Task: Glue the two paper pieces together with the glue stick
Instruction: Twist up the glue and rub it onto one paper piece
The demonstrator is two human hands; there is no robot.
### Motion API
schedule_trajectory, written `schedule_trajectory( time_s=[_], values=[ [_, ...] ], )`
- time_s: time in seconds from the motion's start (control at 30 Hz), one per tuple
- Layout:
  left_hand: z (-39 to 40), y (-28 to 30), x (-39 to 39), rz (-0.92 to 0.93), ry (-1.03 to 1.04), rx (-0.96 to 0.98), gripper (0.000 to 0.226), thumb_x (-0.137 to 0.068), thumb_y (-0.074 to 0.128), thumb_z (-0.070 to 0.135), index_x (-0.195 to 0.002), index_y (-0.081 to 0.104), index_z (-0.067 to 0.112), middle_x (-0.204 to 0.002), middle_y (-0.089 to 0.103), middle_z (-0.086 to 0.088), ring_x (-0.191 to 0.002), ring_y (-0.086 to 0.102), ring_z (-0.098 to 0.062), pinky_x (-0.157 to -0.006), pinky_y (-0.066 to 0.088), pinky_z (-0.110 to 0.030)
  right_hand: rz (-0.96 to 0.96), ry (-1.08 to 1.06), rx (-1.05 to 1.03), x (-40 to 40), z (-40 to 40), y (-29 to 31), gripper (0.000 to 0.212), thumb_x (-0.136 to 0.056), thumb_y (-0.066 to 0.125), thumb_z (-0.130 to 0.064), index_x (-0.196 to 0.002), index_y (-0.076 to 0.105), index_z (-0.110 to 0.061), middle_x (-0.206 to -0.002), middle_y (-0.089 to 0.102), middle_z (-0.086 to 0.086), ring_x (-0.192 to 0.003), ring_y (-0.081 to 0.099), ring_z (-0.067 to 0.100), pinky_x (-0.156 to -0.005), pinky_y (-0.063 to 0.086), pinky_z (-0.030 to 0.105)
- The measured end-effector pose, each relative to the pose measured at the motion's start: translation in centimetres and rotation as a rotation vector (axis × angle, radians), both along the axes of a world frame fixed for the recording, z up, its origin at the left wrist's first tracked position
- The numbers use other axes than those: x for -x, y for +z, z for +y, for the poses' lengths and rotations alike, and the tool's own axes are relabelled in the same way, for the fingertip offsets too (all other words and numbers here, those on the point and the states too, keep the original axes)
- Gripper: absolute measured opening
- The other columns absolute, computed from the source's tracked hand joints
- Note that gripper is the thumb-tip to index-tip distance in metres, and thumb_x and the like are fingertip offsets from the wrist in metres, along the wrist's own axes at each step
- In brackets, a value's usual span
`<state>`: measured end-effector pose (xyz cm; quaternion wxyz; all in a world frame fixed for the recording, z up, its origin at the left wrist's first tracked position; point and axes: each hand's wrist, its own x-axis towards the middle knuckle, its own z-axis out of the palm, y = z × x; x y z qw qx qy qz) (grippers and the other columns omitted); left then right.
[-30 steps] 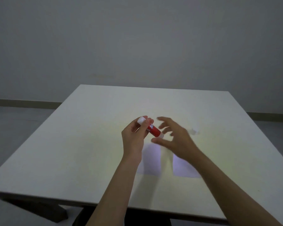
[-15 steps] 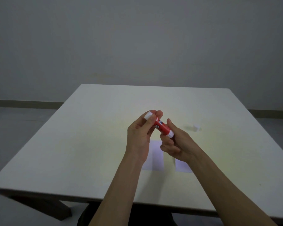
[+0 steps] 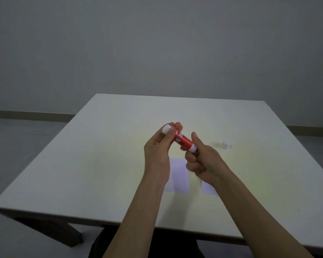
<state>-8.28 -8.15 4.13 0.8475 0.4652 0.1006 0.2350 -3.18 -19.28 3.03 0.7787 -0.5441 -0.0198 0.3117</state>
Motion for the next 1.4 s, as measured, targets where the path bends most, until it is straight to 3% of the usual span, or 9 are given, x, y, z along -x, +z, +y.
schedule_trajectory(
  time_s=[0.17,0.3,0.43,0.53,0.7,0.93,1.03,1.23,1.4],
  values=[
    [-0.3,-0.1,0.1,-0.005,-0.005,0.041,0.014,-0.072,0.067,0.031,-0.078,0.077,0.024,-0.092,0.077,0.002,-0.099,0.070,-0.019,-0.095,0.049,-0.033,-0.294,-0.039,0.196,0.0,-0.4,0.0,0.055,-0.084,0.048,-0.057,-0.082,0.063,-0.004,-0.046,0.054,-0.003,-0.039,0.041,0.011,-0.039,0.037,0.018],
    [0.2,0.3,-0.3,-0.058,-0.001,0.132,0.016,-0.075,0.067,0.024,-0.087,0.072,0.015,-0.092,0.077,-0.002,-0.097,0.071,-0.021,-0.089,0.055,-0.029,-0.504,-0.048,0.057,0.3,-0.9,-0.2,0.019,-0.088,0.059,-0.024,-0.102,0.063,-0.011,-0.067,0.067,0.002,-0.055,0.056,0.016,-0.059,0.052,0.022],
    [0.0,0.2,-0.3,-0.055,-0.012,0.129,0.022,-0.069,0.068,0.025,-0.088,0.071,0.014,-0.091,0.077,-0.002,-0.098,0.071,-0.022,-0.088,0.055,-0.028,-0.213,-0.025,-0.016,0.3,-0.8,0.3,0.030,-0.091,0.054,-0.031,-0.079,0.060,-0.004,-0.061,0.056,0.008,-0.042,0.043,0.013,-0.042,0.042,0.017],
    [0.3,-0.2,-0.2,-0.050,-0.016,0.113,0.021,-0.071,0.065,0.026,-0.089,0.070,0.015,-0.091,0.077,0.000,-0.097,0.071,-0.021,-0.093,0.051,-0.032,0.038,0.093,0.000,0.2,-1.1,1.1,0.038,-0.089,0.056,-0.037,-0.087,0.063,0.000,-0.051,0.052,0.005,-0.033,0.037,0.009,-0.033,0.035,0.016],
    [0.5,0.2,-0.4,-0.064,0.010,0.137,0.028,-0.071,0.065,0.029,-0.094,0.067,0.014,-0.093,0.076,0.000,-0.098,0.070,-0.019,-0.097,0.049,-0.034,-0.642,-0.077,0.326,1.2,-0.8,1.0,0.025,-0.082,0.069,-0.021,-0.104,0.058,-0.016,-0.072,0.069,0.001,-0.049,0.058,0.009,-0.054,0.051,0.016],
    [0.9,0.7,-0.1,-0.075,0.010,0.088,0.035,-0.067,0.064,0.037,-0.095,0.066,0.017,-0.090,0.077,0.003,-0.095,0.071,-0.017,-0.097,0.049,-0.033,-0.913,-0.134,0.420,1.5,-0.1,-0.2,0.009,-0.090,0.050,-0.035,-0.090,0.050,-0.027,-0.068,0.060,-0.008,-0.050,0.054,0.005,-0.052,0.049,0.013],
    [1.0,0.7,-0.1,-0.077,0.001,0.072,0.033,-0.068,0.063,0.036,-0.096,0.065,0.017,-0.090,0.077,0.004,-0.094,0.071,-0.016,-0.093,0.052,-0.030,-0.726,-0.102,0.263,2.0,0.6,-0.5,0.023,-0.094,0.043,-0.034,-0.083,0.049,-0.015,-0.061,0.048,0.003,-0.048,0.044,0.010,-0.047,0.043,0.019],
    [0.5,0.2,-0.2,-0.091,-0.030,0.004,0.023,-0.072,0.063,0.031,-0.091,0.069,0.019,-0.091,0.076,0.003,-0.095,0.071,-0.018,-0.080,0.056,-0.022,0.309,0.163,-0.195,1.3,0.1,0.9,0.047,-0.088,0.044,-0.040,-0.048,0.034,-0.017,-0.034,0.024,-0.005,-0.026,0.021,0.010,-0.036,0.015,0.021],
    [0.6,-0.5,-0.2,-0.103,-0.070,-0.004,0.024,-0.073,0.062,0.033,-0.092,0.070,0.021,-0.094,0.076,0.004,-0.098,0.070,-0.017,-0.087,0.055,-0.025,0.228,0.168,-0.059,1.4,-0.3,1.3,0.044,-0.087,0.045,-0.037,-0.050,0.043,-0.014,-0.034,0.036,-0.001,-0.028,0.031,0.014,-0.034,0.026,0.020]
  ],
)
